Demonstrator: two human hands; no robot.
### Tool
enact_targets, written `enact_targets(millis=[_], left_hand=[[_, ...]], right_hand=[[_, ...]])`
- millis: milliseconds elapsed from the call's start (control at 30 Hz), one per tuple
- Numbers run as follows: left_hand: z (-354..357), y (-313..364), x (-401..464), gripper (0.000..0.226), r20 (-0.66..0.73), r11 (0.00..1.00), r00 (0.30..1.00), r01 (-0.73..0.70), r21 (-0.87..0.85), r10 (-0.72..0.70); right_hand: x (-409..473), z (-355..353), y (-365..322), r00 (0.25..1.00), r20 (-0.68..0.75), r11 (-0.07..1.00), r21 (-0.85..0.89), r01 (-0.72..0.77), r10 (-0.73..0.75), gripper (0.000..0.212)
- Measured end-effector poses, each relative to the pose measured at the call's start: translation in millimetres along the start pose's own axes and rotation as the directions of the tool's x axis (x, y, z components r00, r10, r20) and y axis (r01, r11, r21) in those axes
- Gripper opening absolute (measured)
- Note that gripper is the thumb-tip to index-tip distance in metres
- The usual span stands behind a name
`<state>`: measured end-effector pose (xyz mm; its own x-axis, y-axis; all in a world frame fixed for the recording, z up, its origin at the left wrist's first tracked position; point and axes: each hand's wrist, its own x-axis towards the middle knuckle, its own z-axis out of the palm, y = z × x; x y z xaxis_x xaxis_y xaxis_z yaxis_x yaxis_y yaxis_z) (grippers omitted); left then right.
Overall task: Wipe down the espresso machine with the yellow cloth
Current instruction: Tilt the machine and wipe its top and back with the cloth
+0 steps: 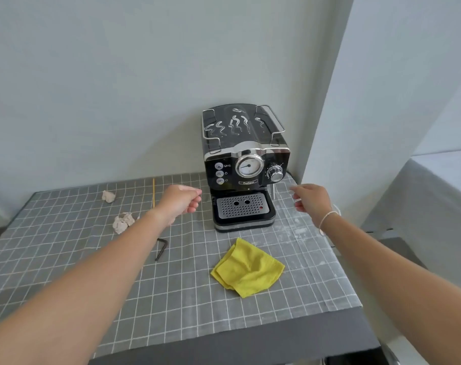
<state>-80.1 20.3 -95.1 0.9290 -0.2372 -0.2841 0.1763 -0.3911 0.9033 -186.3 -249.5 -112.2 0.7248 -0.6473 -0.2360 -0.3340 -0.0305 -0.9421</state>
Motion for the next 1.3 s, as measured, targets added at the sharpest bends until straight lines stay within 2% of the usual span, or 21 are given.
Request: enact_targets(millis=[167,267,333,433,533,633,700,833,900,933,1033,1133,1200,1300], left_hand=[[28,-56,-14,0.019,0.028,0.995,0.997,0.075,0.063,-0.077],[47,-87,-26,0.022,0.05,0.984,0.993,0.101,0.148,-0.109],[63,-103,-33,0.024,0.066,0.97,0.99,0.104,0.219,-0.121],[85,-114,-37,0.026,0.084,0.928,0.995,0.018,0.372,-0.053],[102,-118,-30,0.026,0.106,0.906,0.994,-0.022,0.422,-0.026],[117,-120,-16,0.013,0.103,0.884,0.994,-0.067,0.462,0.021],[126,-120,-5,0.012,0.085,0.868,0.995,-0.081,0.489,0.045],[142,-119,10,0.047,0.078,0.849,0.996,-0.006,0.528,-0.041],[147,-120,14,0.057,0.091,0.847,0.991,0.031,0.531,-0.094],[148,-121,16,0.055,0.097,0.837,0.99,0.035,0.546,-0.105],[145,-122,23,0.03,0.083,0.782,0.995,-0.007,0.624,-0.057],[136,-122,27,0.015,0.08,0.863,0.997,-0.027,0.505,-0.016],[127,-116,22,0.013,0.102,0.953,0.995,-0.009,0.302,-0.023],[109,-97,5,0.012,0.124,0.997,0.992,-0.004,0.073,-0.005]], right_hand=[[-15,19,65,0.993,0.062,0.986,-0.139,-0.094,0.104,0.01],[-22,29,103,0.985,0.133,0.948,-0.312,-0.061,0.107,0.02],[-29,32,121,0.979,0.175,0.894,-0.447,-0.013,0.102,0.022],[-32,32,144,0.971,0.217,0.796,-0.603,0.055,0.097,0.027],[-31,31,155,0.955,0.265,0.693,-0.714,0.1,0.134,0.03],[-31,30,159,0.951,0.285,0.687,-0.715,0.128,0.119,0.029],[-28,30,160,0.95,0.29,0.689,-0.713,0.133,0.117,0.026],[-23,28,162,0.946,0.3,0.734,-0.669,0.114,0.127,0.011],[-22,27,161,0.946,0.305,0.769,-0.629,0.113,0.111,0.003],[-22,26,160,0.947,0.305,0.79,-0.603,0.109,0.102,0.002],[-21,23,153,0.947,0.31,0.849,-0.519,0.094,0.084,0.007],[-19,18,140,0.949,0.312,0.886,-0.451,0.111,0.04,0.009],[-18,13,126,0.957,0.289,0.899,-0.417,0.133,-0.007,0.01],[-16,3,100,0.955,0.27,0.904,-0.365,0.223,-0.126,0.012]])
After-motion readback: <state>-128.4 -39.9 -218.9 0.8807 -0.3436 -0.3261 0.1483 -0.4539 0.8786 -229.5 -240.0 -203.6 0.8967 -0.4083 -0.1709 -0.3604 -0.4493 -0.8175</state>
